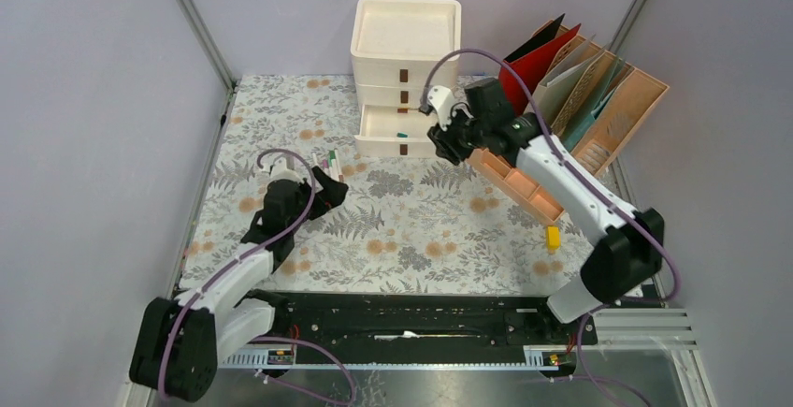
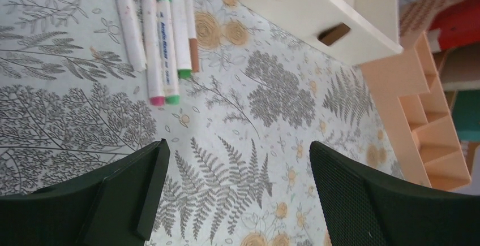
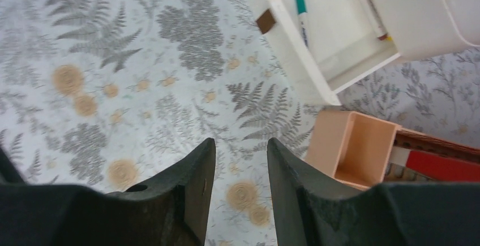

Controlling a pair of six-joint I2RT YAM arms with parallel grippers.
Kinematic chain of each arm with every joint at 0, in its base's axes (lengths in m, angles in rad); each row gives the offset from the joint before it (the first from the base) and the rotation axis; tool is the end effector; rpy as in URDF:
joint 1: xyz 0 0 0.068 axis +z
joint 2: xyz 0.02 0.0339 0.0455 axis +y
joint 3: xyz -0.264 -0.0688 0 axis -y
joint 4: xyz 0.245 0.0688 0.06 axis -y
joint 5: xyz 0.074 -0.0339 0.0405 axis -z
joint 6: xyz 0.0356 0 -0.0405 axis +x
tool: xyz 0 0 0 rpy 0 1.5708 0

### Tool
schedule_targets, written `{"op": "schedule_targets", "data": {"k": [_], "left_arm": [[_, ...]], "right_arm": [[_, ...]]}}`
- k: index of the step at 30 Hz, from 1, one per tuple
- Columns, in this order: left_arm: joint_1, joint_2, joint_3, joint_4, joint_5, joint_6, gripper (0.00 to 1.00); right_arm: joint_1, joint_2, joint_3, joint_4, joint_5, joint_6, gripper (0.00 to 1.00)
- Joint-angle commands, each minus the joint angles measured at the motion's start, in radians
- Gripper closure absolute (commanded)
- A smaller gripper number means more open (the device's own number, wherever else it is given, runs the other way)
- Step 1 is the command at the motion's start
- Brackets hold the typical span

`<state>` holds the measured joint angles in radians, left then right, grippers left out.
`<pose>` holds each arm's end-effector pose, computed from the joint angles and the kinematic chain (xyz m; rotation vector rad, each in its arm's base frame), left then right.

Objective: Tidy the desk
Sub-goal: Place the stationery in the drawer, then pick up the stationery from the center of the board.

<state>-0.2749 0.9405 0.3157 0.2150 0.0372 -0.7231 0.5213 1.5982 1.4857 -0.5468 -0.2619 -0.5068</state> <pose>0.1909 -0.0552 0.1885 -0.4302 1.9995 -0.6753 0.3103 0.1888 0.3431 -1.2140 1.8590 0.2997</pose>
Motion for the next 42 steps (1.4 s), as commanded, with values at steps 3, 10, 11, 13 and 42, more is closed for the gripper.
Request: {"op": "schedule_targets", "data": {"k": [3, 10, 11, 13, 42], "left_arm": [[0.024, 0.192, 0.239, -0.145, -0.145, -0.049, 0.01], [0.027, 0.426, 0.469, -0.356, -0.325, -0.038, 0.03], [0.028, 0.452, 0.492, -0.365, -0.34, -0.027, 0.04], [0.038, 0.505, 0.539, -0.382, -0.358, -0.007, 0.11], [0.146, 0.974, 0.947, -0.572, -0.269, 0.138, 0.56]], "right_arm": [[-0.059, -0.18, -0.166, 0.045, -0.324, 0.079, 0.47], [-0.133, -0.293, -0.331, 0.155, -0.527, 0.119, 0.44], [-0.141, -0.305, -0.345, 0.17, -0.53, 0.116, 0.44], [-0.148, -0.315, -0.36, 0.176, -0.545, 0.115, 0.33], [-0.15, -0.319, -0.399, 0.159, -0.674, 0.064, 0.01]]}}
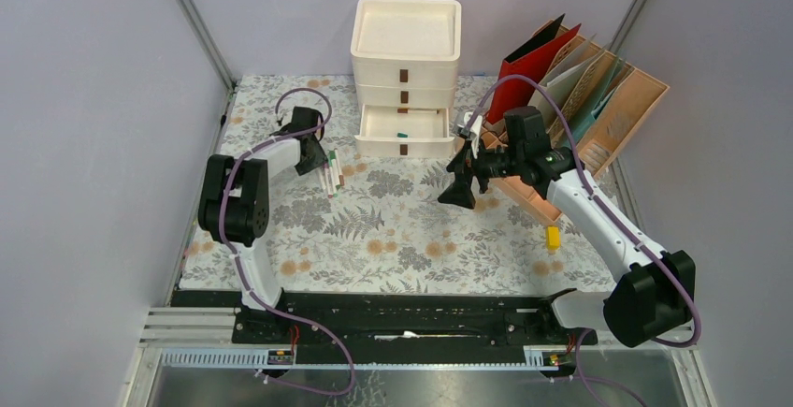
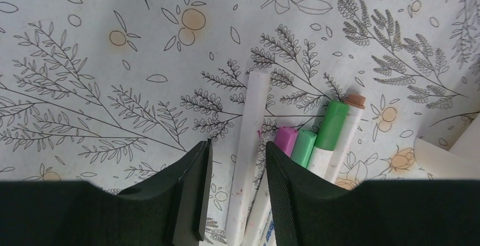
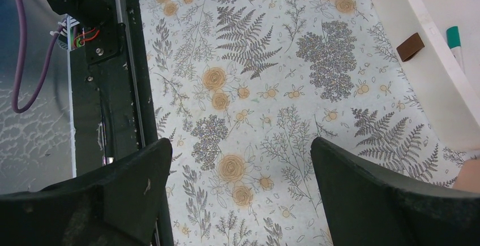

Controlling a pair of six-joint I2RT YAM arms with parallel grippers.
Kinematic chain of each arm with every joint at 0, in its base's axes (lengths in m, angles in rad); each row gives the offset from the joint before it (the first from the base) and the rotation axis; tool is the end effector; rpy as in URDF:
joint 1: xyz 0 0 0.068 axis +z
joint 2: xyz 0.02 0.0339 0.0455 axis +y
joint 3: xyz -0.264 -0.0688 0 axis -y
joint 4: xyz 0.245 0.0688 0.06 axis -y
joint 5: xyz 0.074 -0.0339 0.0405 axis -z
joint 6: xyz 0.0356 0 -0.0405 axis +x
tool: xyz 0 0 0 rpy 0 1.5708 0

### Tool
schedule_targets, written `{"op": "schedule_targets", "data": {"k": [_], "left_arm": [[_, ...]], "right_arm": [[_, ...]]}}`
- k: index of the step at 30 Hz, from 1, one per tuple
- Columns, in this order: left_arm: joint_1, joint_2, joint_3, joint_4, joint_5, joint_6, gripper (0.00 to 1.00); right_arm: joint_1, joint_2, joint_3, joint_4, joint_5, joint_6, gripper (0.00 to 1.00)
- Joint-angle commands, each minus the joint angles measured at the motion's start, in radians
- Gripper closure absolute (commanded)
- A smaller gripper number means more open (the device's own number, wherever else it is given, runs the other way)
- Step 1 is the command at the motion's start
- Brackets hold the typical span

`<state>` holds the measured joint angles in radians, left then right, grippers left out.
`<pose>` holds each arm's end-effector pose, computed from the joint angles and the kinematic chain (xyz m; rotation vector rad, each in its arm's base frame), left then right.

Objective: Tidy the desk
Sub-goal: Pick up the stationery from the center of the board.

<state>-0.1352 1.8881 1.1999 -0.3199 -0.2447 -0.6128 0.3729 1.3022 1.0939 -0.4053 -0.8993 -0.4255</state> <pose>0.3852 -0.0437 0.1632 -0.6863 2.4387 0.0225 0.2512 0.1282 0.3207 -1.2384 1.6476 0.9373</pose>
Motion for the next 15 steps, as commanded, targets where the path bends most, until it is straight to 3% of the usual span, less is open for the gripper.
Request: {"op": "schedule_targets", "data": {"k": [1, 15], "left_arm": [[0.006, 0.033, 0.066, -0.042, 0.011, 0.029, 0.55], [0.006, 0.072, 0.045, -0.073, 0.019, 0.04, 0.59]], "right_arm": [[-0.002, -0.023, -0.008, 0.017, -0.036, -0.018, 0.01], [-0.002, -0.022, -0.011, 0.017, -0.041, -0.021, 0.01]]}}
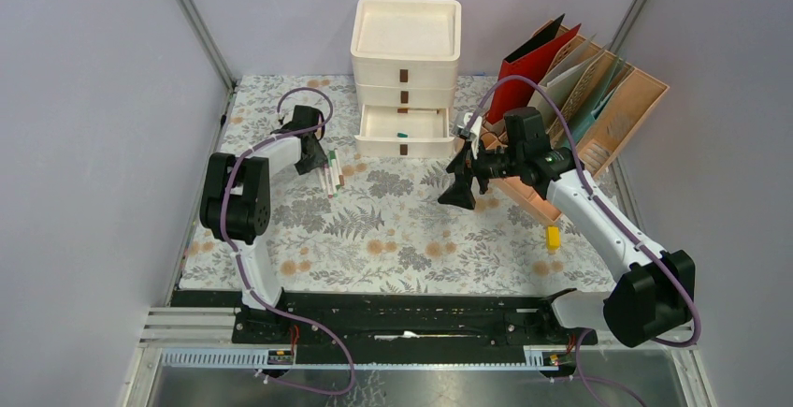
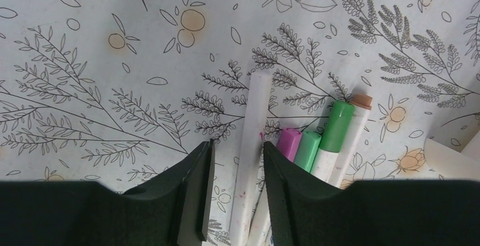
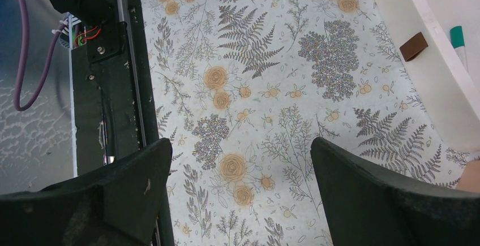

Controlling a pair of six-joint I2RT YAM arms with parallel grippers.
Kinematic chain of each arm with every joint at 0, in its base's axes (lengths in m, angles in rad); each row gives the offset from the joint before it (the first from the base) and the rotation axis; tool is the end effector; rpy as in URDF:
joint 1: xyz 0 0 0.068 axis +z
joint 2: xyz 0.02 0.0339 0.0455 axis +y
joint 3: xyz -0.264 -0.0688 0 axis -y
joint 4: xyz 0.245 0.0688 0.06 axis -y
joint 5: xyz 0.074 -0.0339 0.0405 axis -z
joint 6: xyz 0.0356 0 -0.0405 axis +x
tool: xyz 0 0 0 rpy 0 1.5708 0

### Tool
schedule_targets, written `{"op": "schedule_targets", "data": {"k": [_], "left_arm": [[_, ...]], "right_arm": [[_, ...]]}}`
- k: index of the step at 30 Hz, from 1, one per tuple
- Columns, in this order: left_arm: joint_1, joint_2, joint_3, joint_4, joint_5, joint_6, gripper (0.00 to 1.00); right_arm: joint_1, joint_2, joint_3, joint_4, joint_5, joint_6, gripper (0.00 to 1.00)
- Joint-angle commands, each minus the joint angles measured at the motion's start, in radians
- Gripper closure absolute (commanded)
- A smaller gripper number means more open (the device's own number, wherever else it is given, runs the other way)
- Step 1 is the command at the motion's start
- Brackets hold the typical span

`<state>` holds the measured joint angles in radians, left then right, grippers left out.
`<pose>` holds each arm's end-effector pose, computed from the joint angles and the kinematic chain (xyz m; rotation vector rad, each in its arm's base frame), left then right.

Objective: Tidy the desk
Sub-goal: Pick up the stationery from the center of the board.

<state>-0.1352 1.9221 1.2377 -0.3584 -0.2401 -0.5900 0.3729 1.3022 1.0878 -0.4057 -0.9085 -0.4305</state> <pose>0.3909 -0.0446 0.1592 -0.6599 2.4806 0.0434 0.2507 0.1282 0.3188 -1.2449 1.6447 0.9468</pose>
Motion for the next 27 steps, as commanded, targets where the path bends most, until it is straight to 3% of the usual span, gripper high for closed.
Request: {"op": "schedule_targets", "data": {"k": [1, 10, 16, 27], "left_arm": [[0.006, 0.04, 0.005, -0.034, 0.018, 0.018, 0.6], [0.006, 0.022, -0.023, -0.028, 0.014, 0.029, 0.82], [0.006, -0.068, -0.091, 0.006, -0.06, 0.03, 0.96], [0.006, -0.35, -0.324, 0.197, 0.052, 0.036, 1.0]], "right_arm": [[-0.003, -0.021, -0.005, 0.018, -0.032, -0.016, 0.01], [-0.002, -0.026, -0.006, 0.018, -0.035, -0.018, 0.01], [-0.003, -0.025, -0.011, 0.018, -0.029, -0.027, 0.0], [-0.002, 0.072, -0.007, -0.001, -0.004, 0.029, 0.0]]}}
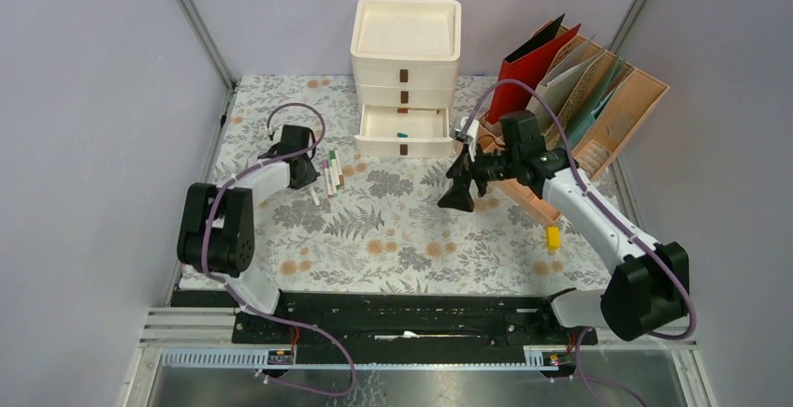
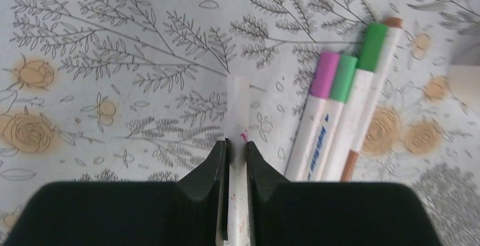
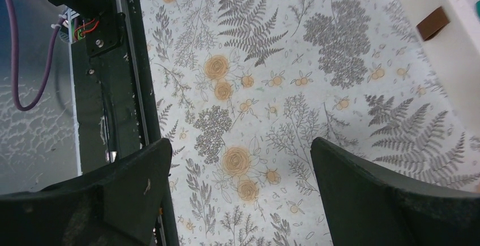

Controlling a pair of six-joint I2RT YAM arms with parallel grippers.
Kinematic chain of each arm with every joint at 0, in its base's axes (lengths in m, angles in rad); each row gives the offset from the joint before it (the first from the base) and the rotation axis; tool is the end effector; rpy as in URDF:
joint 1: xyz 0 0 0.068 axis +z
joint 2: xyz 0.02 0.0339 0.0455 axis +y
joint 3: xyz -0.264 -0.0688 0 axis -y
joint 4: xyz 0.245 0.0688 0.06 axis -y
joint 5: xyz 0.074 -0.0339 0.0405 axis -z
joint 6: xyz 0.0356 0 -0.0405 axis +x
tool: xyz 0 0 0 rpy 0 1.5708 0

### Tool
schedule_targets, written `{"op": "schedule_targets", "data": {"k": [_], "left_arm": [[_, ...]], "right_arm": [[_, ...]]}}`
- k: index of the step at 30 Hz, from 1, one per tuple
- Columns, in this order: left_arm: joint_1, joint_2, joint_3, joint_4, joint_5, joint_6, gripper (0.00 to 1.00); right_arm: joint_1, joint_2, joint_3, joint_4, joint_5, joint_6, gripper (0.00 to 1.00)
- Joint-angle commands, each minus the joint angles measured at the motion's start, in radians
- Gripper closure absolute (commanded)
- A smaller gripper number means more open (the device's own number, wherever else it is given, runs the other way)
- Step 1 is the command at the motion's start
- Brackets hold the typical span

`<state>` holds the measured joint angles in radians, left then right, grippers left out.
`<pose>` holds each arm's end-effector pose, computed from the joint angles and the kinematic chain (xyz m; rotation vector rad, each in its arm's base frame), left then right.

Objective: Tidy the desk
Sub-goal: Pick up the stationery from the center of the board.

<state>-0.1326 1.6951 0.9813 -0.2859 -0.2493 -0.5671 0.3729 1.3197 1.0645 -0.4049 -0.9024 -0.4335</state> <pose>0.3341 -0.0357 0.1691 -0.6344 2.4436 0.0431 0.2529 0.1289 0.3065 -1.2441 1.6845 0.9566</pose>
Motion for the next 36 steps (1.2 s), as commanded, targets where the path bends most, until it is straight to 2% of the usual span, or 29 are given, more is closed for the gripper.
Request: {"op": "schedule_targets", "data": {"k": [1, 5, 10, 16, 18, 24, 30, 36], "left_arm": [[0.004, -0.156, -0.1, 0.15, 0.079, 0.012, 1.0], [0.002, -0.298, -0.229, 0.269, 0.179, -0.002, 1.0], [-0.007, -0.434, -0.365, 0.407, 0.393, -0.048, 1.0], [-0.082, -0.587, -0.508, 0.644, 0.534, -0.142, 1.0], [-0.111, -0.617, -0.556, 0.758, 0.56, -0.199, 1.0], [-0.243, -0.619, -0.646, 1.054, 0.529, -0.347, 1.0], [-0.401, -0.587, -0.648, 1.203, 0.385, -0.378, 1.0], [-0.497, -0.552, -0.635, 1.273, 0.289, -0.385, 1.0]], "right_arm": [[-0.002, 0.063, 0.015, 0.001, -0.022, 0.032, 0.0], [-0.002, 0.055, -0.036, 0.088, -0.051, 0.061, 0.0], [-0.002, 0.049, -0.091, 0.203, -0.135, 0.135, 0.0], [-0.001, 0.072, -0.131, 0.347, -0.232, 0.279, 0.0], [-0.001, 0.078, -0.155, 0.444, -0.267, 0.376, 0.0], [0.019, 0.097, -0.223, 0.713, -0.323, 0.624, 0.0], [0.08, 0.146, -0.223, 0.741, -0.282, 0.68, 0.07], [0.119, 0.188, -0.225, 0.789, -0.269, 0.727, 0.11]]}}
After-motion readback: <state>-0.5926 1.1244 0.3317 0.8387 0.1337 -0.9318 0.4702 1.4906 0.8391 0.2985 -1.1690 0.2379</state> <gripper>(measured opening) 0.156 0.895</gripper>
